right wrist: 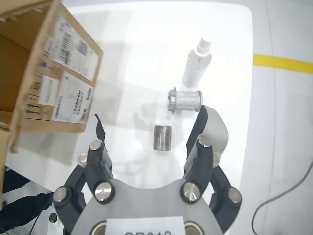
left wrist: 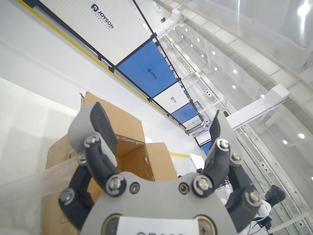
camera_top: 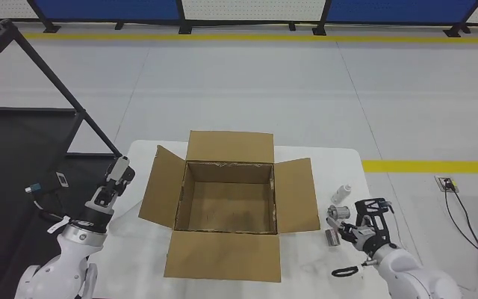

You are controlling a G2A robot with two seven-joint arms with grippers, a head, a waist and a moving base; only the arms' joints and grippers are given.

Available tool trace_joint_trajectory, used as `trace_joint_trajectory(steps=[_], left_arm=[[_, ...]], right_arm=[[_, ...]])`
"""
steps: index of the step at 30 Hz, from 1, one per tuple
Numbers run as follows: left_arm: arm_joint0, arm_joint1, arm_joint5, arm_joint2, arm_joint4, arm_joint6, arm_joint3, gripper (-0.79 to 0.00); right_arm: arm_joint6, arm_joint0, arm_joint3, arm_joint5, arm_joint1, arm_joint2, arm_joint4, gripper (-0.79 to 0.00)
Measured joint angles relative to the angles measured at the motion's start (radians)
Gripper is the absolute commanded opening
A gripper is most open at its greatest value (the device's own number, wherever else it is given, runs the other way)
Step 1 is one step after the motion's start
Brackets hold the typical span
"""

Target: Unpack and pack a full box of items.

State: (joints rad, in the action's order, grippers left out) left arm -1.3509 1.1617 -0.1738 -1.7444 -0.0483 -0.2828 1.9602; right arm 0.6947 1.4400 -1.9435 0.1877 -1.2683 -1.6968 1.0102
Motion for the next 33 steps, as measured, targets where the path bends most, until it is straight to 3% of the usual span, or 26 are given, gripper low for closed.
trace_joint_trajectory(steps=[4, 7, 12, 13, 16, 28, 33], left_arm=[[-0.004, 0.0, -0.002, -0.008, 0.006, 0.003, 0.0, 0.0], [-0.006, -0.001, -0.003, -0.011, 0.006, 0.004, -0.001, 0.0], [-0.007, -0.001, -0.005, -0.015, 0.01, 0.007, -0.006, 0.0], [-0.006, -0.001, -0.005, -0.015, 0.01, 0.007, -0.007, 0.0], [-0.006, -0.001, -0.006, -0.015, 0.011, 0.009, -0.009, 0.0], [-0.008, -0.002, -0.005, -0.023, 0.016, 0.012, -0.014, 0.0], [-0.005, -0.003, -0.005, -0.019, 0.015, 0.011, -0.018, 0.0]], right_arm=[[-0.116, 0.034, 0.01, 0.154, 0.006, -0.044, -0.116, -0.142], [-0.177, 0.039, 0.034, 0.259, 0.011, -0.059, -0.186, -0.194], [-0.194, 0.002, 0.114, 0.426, 0.022, -0.054, -0.291, -0.215], [-0.185, -0.017, 0.139, 0.455, 0.025, -0.048, -0.312, -0.249], [-0.159, -0.06, 0.192, 0.482, 0.031, -0.032, -0.348, -0.277], [-0.087, -0.152, 0.279, 0.518, 0.052, 0.018, -0.415, -0.197], [-0.07, -0.161, 0.29, 0.541, 0.061, 0.032, -0.434, -0.24]])
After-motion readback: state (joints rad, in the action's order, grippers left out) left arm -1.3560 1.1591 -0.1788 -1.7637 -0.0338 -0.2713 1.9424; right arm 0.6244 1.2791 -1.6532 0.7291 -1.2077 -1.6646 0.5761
